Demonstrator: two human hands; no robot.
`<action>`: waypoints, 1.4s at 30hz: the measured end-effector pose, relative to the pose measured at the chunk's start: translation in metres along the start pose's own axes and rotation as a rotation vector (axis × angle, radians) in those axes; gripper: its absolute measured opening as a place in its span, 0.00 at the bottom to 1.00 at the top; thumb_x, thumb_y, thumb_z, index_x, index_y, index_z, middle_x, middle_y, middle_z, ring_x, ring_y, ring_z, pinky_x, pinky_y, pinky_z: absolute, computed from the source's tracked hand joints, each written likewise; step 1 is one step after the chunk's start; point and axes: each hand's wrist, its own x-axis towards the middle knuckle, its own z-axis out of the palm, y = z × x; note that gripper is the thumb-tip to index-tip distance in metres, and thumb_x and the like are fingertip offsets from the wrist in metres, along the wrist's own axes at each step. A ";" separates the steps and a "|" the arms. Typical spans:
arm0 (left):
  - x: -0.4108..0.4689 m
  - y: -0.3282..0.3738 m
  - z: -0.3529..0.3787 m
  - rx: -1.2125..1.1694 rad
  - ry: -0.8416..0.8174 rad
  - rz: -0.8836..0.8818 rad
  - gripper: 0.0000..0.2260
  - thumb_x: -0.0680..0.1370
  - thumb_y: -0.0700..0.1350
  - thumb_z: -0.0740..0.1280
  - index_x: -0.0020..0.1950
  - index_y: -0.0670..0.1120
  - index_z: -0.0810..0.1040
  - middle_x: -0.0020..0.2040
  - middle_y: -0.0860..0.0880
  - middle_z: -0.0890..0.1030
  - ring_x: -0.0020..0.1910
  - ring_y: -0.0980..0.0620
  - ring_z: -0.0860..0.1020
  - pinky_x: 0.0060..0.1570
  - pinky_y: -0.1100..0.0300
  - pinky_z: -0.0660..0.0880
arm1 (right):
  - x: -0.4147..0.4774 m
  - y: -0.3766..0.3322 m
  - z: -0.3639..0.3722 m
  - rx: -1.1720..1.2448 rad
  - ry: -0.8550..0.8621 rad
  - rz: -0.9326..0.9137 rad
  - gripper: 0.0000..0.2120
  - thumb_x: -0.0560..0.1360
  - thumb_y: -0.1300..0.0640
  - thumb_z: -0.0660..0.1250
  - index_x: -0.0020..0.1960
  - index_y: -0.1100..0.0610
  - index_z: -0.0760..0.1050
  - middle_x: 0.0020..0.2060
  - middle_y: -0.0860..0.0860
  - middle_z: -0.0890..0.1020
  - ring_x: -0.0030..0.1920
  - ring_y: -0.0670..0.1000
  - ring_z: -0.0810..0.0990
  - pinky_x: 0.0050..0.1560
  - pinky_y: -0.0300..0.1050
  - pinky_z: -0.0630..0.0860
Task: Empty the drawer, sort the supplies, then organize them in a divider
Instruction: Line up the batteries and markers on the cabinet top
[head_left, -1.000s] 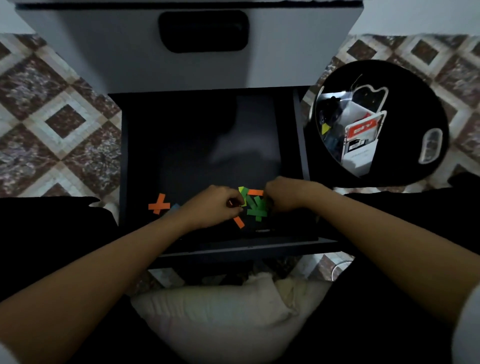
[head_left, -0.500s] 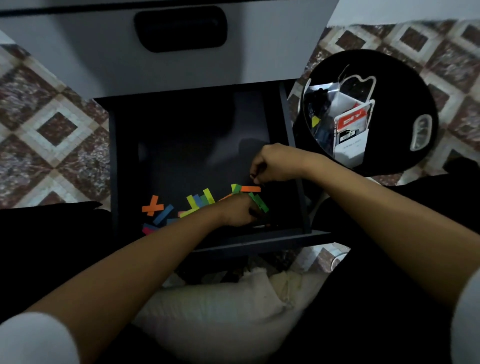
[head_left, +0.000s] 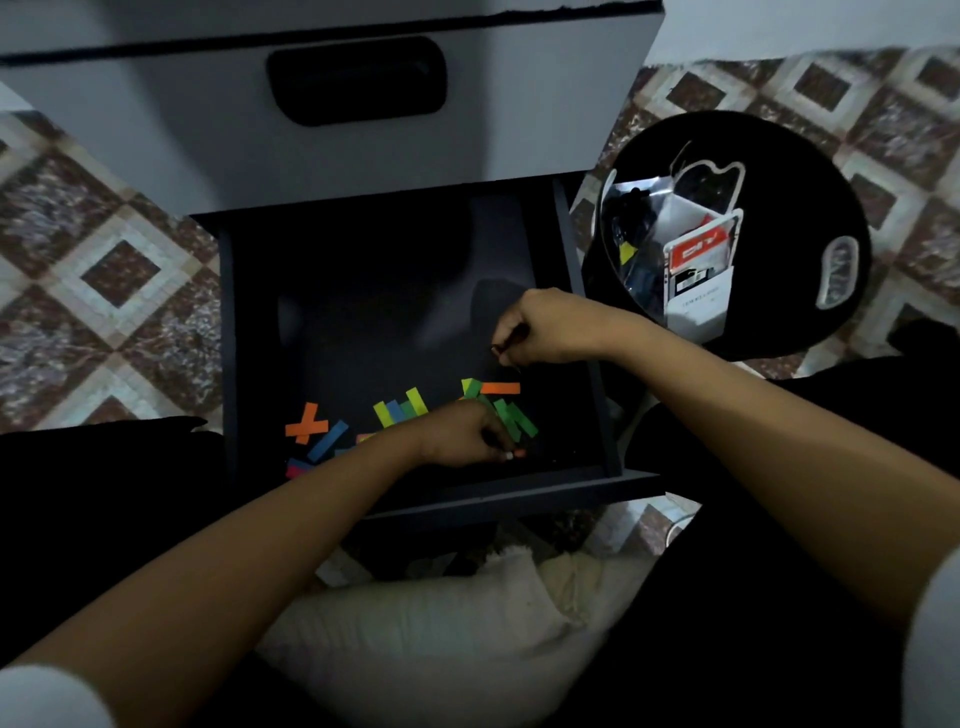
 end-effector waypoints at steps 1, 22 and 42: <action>-0.004 -0.001 -0.002 -0.040 0.028 -0.002 0.11 0.77 0.40 0.67 0.57 0.40 0.81 0.55 0.47 0.82 0.51 0.54 0.79 0.43 0.74 0.69 | 0.000 -0.001 0.000 0.028 0.013 0.009 0.08 0.73 0.60 0.69 0.52 0.58 0.81 0.45 0.50 0.83 0.45 0.46 0.80 0.36 0.28 0.69; -0.115 0.047 -0.106 -0.666 0.855 0.018 0.07 0.76 0.37 0.67 0.54 0.43 0.78 0.39 0.51 0.79 0.38 0.57 0.77 0.38 0.66 0.74 | -0.044 -0.076 -0.040 0.963 0.458 -0.042 0.07 0.77 0.68 0.61 0.49 0.58 0.74 0.33 0.52 0.76 0.27 0.40 0.79 0.30 0.33 0.77; -0.144 0.144 -0.216 -0.160 1.409 0.127 0.05 0.74 0.41 0.68 0.48 0.42 0.80 0.42 0.46 0.81 0.43 0.51 0.78 0.42 0.64 0.69 | -0.041 -0.166 -0.146 0.273 1.127 -0.232 0.07 0.73 0.63 0.66 0.50 0.62 0.80 0.44 0.54 0.83 0.44 0.49 0.78 0.41 0.34 0.68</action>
